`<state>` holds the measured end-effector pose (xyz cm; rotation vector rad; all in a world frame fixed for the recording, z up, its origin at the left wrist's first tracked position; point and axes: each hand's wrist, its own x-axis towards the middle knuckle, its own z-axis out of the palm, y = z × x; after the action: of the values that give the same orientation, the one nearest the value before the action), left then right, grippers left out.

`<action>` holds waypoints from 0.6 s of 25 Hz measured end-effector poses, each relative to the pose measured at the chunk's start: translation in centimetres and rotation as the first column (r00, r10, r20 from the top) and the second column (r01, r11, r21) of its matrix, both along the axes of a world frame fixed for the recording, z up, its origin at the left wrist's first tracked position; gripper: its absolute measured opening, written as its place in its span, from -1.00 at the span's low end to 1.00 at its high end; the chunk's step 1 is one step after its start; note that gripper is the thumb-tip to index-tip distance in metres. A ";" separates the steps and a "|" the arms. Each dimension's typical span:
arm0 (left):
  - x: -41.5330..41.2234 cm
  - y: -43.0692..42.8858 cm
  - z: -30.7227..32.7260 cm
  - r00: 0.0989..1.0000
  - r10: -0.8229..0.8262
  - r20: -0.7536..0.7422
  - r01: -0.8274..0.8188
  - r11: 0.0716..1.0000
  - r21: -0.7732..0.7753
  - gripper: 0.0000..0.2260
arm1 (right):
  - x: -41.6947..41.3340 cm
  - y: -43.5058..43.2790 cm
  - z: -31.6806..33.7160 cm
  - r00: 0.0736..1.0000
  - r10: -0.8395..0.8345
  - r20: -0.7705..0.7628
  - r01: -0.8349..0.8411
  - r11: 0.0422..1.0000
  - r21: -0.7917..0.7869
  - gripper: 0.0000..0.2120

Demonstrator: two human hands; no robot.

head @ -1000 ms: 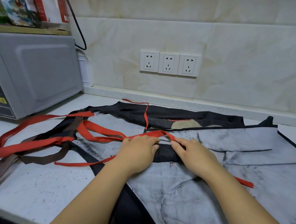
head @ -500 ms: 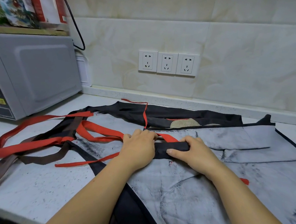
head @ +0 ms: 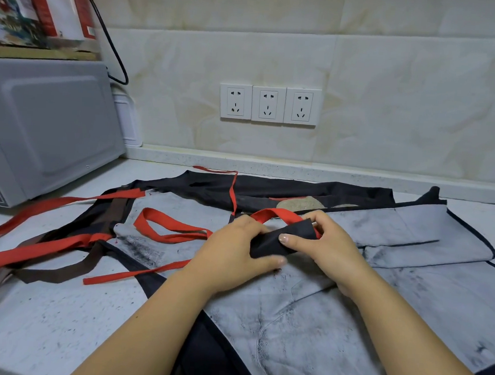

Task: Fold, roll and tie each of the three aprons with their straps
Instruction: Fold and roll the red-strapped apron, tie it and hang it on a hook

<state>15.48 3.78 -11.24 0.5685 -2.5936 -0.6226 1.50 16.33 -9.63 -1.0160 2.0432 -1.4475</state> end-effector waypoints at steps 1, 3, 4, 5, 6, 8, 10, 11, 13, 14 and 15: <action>0.0 0.2 0.2 0.999 -0.003 0.048 0.005 1.000 -0.031 -0.65 | -0.1 0.1 0.3 1.000 -0.015 -0.027 0.016 1.000 0.004 -0.72; -0.1 0.5 0.6 0.994 0.037 0.104 -0.022 0.990 -0.136 -0.65 | -0.6 0.5 1.1 0.981 -0.105 -0.161 0.111 0.994 0.025 -0.79; 0.0 0.6 0.9 0.992 0.055 0.112 -0.034 0.983 -0.183 -0.65 | -1.1 0.8 1.6 0.961 -0.168 -0.221 0.179 0.984 0.028 -0.76; 0.1 0.7 1.0 0.992 0.060 0.112 -0.034 0.975 -0.220 -0.66 | -1.5 1.1 2.0 0.948 -0.229 -0.222 0.236 0.972 0.006 -0.74; 0.2 0.7 1.1 0.993 0.054 0.103 -0.027 0.969 -0.246 -0.68 | -2.1 1.4 2.4 0.948 -0.276 -0.156 0.273 0.961 -0.043 -0.76; 0.3 0.9 1.4 0.996 0.036 0.084 -0.014 0.970 -0.243 -0.72 | -3.0 2.1 2.8 0.953 -0.275 0.125 0.293 0.942 -0.166 -0.87; 0.2 1.2 1.4 0.996 0.040 0.080 -0.023 0.978 -0.209 -0.75 | -3.9 2.7 3.0 0.904 -0.220 0.368 0.316 0.922 -0.225 -0.83; 0.2 1.3 1.4 0.995 0.042 0.085 -0.026 0.981 -0.190 -0.76 | -4.3 3.0 2.9 0.872 -0.215 0.439 0.346 0.906 -0.244 -0.79; 0.1 1.3 1.5 0.994 0.038 0.105 -0.026 0.993 -0.115 -0.75 | -4.7 3.1 2.6 0.846 -0.231 0.480 0.393 0.879 -0.269 -0.77; 0.1 1.2 1.7 0.993 0.033 0.116 -0.029 0.999 -0.041 -0.75 | -4.7 2.9 2.4 0.853 -0.249 0.458 0.403 0.872 -0.279 -0.79; 0.0 1.2 2.0 0.993 0.020 0.120 -0.026 0.998 0.051 -0.76 | -4.5 2.7 2.2 0.874 -0.277 0.399 0.405 0.869 -0.283 -0.83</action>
<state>15.46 5.00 -9.24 0.6708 -2.6843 -0.6694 -2.95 18.98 -7.43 -0.4650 1.7956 -2.0805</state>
